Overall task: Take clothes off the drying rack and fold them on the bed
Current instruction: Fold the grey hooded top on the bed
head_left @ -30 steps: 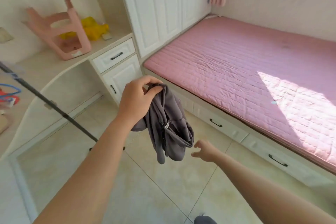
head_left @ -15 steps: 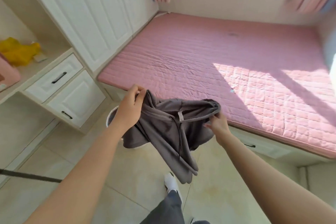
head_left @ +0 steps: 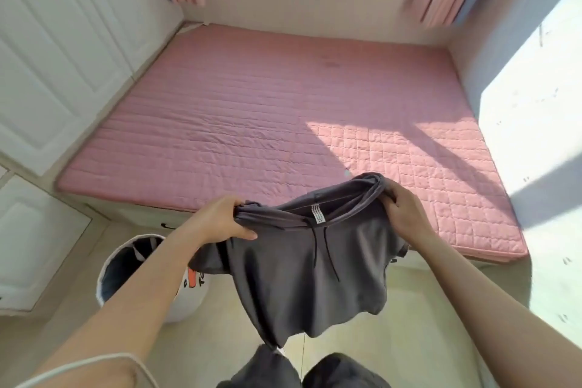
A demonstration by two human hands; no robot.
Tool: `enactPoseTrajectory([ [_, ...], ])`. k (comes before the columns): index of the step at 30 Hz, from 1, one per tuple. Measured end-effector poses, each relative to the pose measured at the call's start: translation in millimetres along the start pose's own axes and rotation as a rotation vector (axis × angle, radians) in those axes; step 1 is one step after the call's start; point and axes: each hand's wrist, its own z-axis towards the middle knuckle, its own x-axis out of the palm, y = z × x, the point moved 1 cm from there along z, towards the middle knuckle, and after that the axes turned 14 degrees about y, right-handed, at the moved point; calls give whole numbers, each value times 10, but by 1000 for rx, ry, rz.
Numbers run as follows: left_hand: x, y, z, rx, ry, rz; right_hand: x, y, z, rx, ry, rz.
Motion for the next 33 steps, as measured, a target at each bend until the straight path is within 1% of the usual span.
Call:
enactPoseTrajectory([
  [2, -160, -53, 314, 12, 20, 59, -56, -85, 163, 38, -10, -25],
  [4, -279, -135, 526, 48, -18, 111, -113, -120, 286, 67, -31, -35],
  [8, -643, -407, 982, 97, -186, 186, -374, -221, 707, 124, -121, -103],
  [11, -942, -670, 1316, 134, -299, 195, -590, -268, 1142, 101, -177, -220],
  [13, -1152, -899, 1607, 129, -382, 198, -753, -335, 1560, 93, -198, -259],
  [15, -1362, -1103, 1896, 113, -444, 191, -930, -390, 1970, 83, -205, -244],
  [19, -1690, -1352, 2462, 62, -496, 170, -1210, -433, 2695, 35, -196, -226],
  [20, -1837, -1443, 2728, 34, -531, 184, -1315, -452, 3011, 29, -188, -212],
  [21, -1866, -1461, 2810, 9, -546, 209, -1324, -460, 3113, 27, -176, -211],
  [23, -1959, -1503, 3094, -51, -555, 271, -1346, -509, 3437, 55, -153, -238],
  [25, -2076, -1526, 3485, -108, -556, 312, -1333, -606, 3822, 124, -127, -278],
  [28, -2213, -1527, 4011, -130, -562, 408, -1274, -721, 4293, 170, -105, -406],
  [30, -2319, -1492, 4413, -129, -531, 517, -1240, -806, 4656, 177, -85, -563],
  [31, -2369, -1458, 4674, -124, -491, 545, -1188, -877, 4858, 212, -52, -638],
  [32, -2424, -1430, 4866, -128, -454, 532, -1167, -910, 5018, 249, -12, -677],
  [33, -2465, -1393, 5033, -128, -416, 505, -1128, -947, 5162, 292, 19, -666],
])
